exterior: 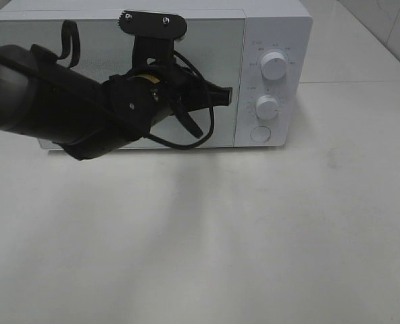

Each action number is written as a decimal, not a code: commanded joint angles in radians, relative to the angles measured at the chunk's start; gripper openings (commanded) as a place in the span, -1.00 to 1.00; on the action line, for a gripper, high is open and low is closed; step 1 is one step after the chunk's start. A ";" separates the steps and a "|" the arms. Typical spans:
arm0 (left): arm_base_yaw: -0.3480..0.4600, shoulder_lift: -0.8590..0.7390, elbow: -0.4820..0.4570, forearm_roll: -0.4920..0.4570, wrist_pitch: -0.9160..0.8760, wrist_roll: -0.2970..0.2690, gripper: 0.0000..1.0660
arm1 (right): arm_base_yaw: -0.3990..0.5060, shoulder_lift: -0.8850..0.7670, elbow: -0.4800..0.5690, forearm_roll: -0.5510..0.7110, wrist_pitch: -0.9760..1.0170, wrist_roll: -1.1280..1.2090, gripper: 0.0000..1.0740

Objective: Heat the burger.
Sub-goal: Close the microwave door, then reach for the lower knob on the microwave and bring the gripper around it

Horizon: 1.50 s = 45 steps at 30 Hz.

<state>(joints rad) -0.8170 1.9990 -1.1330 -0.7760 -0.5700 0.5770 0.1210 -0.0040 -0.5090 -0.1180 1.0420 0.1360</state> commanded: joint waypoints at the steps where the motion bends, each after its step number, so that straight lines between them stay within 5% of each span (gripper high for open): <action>1: -0.034 -0.038 0.057 -0.014 0.048 0.009 -1.00 | -0.004 -0.027 -0.001 0.000 -0.002 0.005 0.42; 7: -0.043 -0.085 0.091 -0.025 0.235 0.009 -0.72 | -0.004 -0.027 -0.001 0.000 -0.002 0.005 0.42; 9: -0.039 -0.105 0.091 -0.055 0.384 0.009 0.06 | -0.004 -0.027 -0.001 0.000 -0.002 0.005 0.42; 10: -0.039 -0.105 0.091 -0.055 0.384 0.009 0.06 | -0.004 -0.027 -0.001 0.000 -0.002 0.005 0.42; 11: -0.039 -0.114 0.091 -0.078 0.462 0.009 0.63 | -0.004 -0.027 -0.001 0.000 -0.002 0.005 0.42; 12: -0.039 -0.119 0.091 -0.080 0.511 0.009 0.90 | -0.004 -0.027 -0.001 0.000 -0.002 0.005 0.42; 16: -0.039 -0.140 0.091 -0.059 0.624 0.012 0.87 | -0.004 -0.027 -0.001 -0.001 -0.002 0.005 0.42; 25: -0.039 -0.203 0.091 0.188 0.917 -0.011 0.86 | -0.004 -0.027 -0.001 0.000 -0.002 0.005 0.42; 31: -0.039 -0.263 0.091 0.303 1.060 -0.131 0.86 | -0.004 -0.027 -0.001 0.000 -0.002 0.005 0.42; 33: -0.039 -0.297 0.091 0.388 1.118 -0.226 0.86 | -0.004 -0.027 -0.001 0.000 -0.002 0.005 0.42; 34: -0.026 -0.321 0.091 0.444 1.157 -0.317 0.86 | -0.004 -0.027 -0.001 0.000 -0.002 0.005 0.42; 35: -0.026 -0.321 0.091 0.444 1.157 -0.317 0.86 | -0.004 -0.027 -0.001 0.000 -0.002 0.005 0.42; 37: 0.027 -0.361 0.091 0.492 1.231 -0.454 0.86 | -0.004 -0.027 -0.001 0.000 -0.002 0.005 0.42; 45: 0.211 -0.471 0.091 0.534 1.420 -0.493 0.85 | -0.004 -0.027 -0.001 -0.001 -0.002 0.005 0.42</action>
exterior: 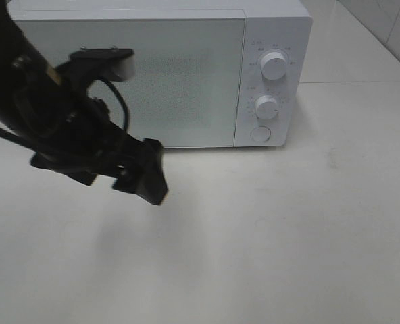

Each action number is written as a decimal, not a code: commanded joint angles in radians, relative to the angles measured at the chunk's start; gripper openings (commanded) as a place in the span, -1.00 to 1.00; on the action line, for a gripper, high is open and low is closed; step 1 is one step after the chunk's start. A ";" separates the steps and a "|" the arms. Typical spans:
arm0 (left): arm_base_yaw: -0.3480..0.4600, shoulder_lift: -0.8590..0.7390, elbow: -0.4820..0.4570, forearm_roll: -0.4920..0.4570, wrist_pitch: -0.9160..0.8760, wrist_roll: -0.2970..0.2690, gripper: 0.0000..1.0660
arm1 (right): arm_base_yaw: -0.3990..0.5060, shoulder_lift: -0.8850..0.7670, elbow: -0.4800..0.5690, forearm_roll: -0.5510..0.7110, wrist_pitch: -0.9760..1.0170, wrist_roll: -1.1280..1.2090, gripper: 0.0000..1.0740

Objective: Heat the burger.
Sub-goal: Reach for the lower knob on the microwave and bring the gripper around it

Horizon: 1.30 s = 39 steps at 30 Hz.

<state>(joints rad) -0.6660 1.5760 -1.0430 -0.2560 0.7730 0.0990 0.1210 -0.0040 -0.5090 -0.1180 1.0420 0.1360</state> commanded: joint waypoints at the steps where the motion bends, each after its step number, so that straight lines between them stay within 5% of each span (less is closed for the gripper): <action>1: 0.120 -0.085 0.001 0.025 0.138 -0.016 0.85 | -0.004 -0.027 -0.001 -0.001 -0.002 0.005 0.42; 13: 0.493 -0.270 0.001 0.041 0.383 -0.046 0.84 | -0.004 -0.027 -0.001 -0.001 -0.002 0.005 0.42; 18: 0.581 -0.350 0.001 0.091 0.461 -0.062 0.84 | -0.004 -0.027 -0.001 -0.001 -0.002 0.005 0.42; 29: 0.622 -0.540 0.036 0.138 0.470 -0.084 0.84 | -0.004 -0.027 -0.001 -0.001 -0.002 0.005 0.42; 39: 0.622 -0.790 0.343 0.156 0.357 -0.080 0.84 | -0.004 -0.027 -0.001 -0.001 -0.002 0.005 0.42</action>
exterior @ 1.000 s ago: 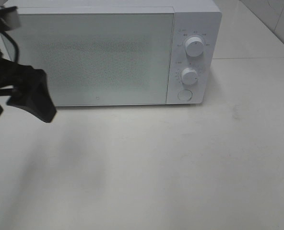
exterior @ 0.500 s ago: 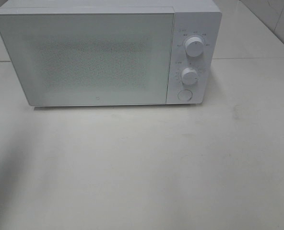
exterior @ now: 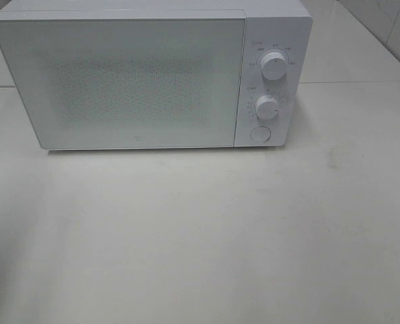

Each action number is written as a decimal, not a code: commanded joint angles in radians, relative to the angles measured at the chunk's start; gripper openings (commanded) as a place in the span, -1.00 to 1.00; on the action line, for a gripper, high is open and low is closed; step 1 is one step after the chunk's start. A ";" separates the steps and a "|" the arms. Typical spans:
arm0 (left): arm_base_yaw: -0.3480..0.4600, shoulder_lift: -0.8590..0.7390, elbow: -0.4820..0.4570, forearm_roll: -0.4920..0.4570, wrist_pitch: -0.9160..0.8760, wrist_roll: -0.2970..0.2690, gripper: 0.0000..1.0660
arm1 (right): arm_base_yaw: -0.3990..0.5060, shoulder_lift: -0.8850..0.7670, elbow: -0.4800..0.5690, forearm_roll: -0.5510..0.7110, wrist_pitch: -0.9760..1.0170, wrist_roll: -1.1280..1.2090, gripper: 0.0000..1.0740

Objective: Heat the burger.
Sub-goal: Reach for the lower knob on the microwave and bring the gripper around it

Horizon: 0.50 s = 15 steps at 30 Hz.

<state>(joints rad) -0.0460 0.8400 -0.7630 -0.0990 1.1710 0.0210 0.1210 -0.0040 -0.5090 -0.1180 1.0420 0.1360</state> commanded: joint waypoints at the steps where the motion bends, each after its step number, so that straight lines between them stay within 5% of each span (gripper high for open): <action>1: 0.002 -0.078 0.089 0.004 -0.050 -0.001 0.84 | -0.004 -0.027 -0.001 -0.001 -0.002 0.005 0.42; 8: 0.002 -0.220 0.229 0.054 -0.074 -0.005 0.84 | -0.004 -0.027 -0.001 -0.001 -0.002 0.005 0.42; 15: 0.002 -0.436 0.265 0.046 -0.134 -0.001 0.84 | -0.004 -0.027 -0.001 -0.001 -0.002 0.005 0.42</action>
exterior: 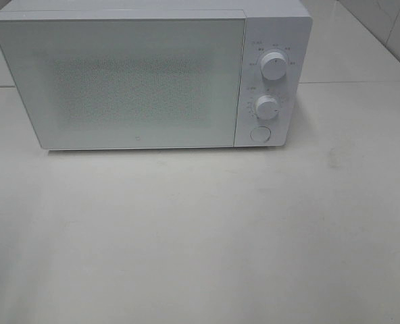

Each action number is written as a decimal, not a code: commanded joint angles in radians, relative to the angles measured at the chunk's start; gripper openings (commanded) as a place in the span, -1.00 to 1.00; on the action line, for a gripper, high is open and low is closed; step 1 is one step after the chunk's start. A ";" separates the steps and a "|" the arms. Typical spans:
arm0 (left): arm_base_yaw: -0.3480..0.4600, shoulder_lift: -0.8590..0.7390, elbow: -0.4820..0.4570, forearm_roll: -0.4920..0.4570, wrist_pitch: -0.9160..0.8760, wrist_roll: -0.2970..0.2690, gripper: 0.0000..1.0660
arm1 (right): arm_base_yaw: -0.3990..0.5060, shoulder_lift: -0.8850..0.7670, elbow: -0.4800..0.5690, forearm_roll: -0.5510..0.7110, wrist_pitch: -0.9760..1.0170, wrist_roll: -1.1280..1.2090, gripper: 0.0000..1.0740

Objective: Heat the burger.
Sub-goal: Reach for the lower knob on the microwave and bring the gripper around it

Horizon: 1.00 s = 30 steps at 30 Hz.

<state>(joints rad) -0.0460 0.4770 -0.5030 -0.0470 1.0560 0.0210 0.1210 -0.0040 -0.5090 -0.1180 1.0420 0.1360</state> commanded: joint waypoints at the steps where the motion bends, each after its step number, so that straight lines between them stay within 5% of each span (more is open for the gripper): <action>1: 0.002 -0.073 0.005 -0.006 -0.019 -0.001 0.84 | -0.004 -0.027 -0.001 -0.001 -0.002 0.005 0.42; 18: 0.002 -0.507 0.005 -0.008 -0.019 -0.001 0.84 | -0.004 -0.027 -0.001 -0.001 -0.002 0.005 0.42; 30: 0.002 -0.508 0.006 -0.010 -0.019 -0.001 0.84 | -0.004 -0.017 -0.001 0.000 -0.003 0.005 0.42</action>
<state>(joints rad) -0.0460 -0.0040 -0.5000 -0.0480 1.0460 0.0210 0.1210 -0.0040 -0.5090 -0.1180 1.0420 0.1360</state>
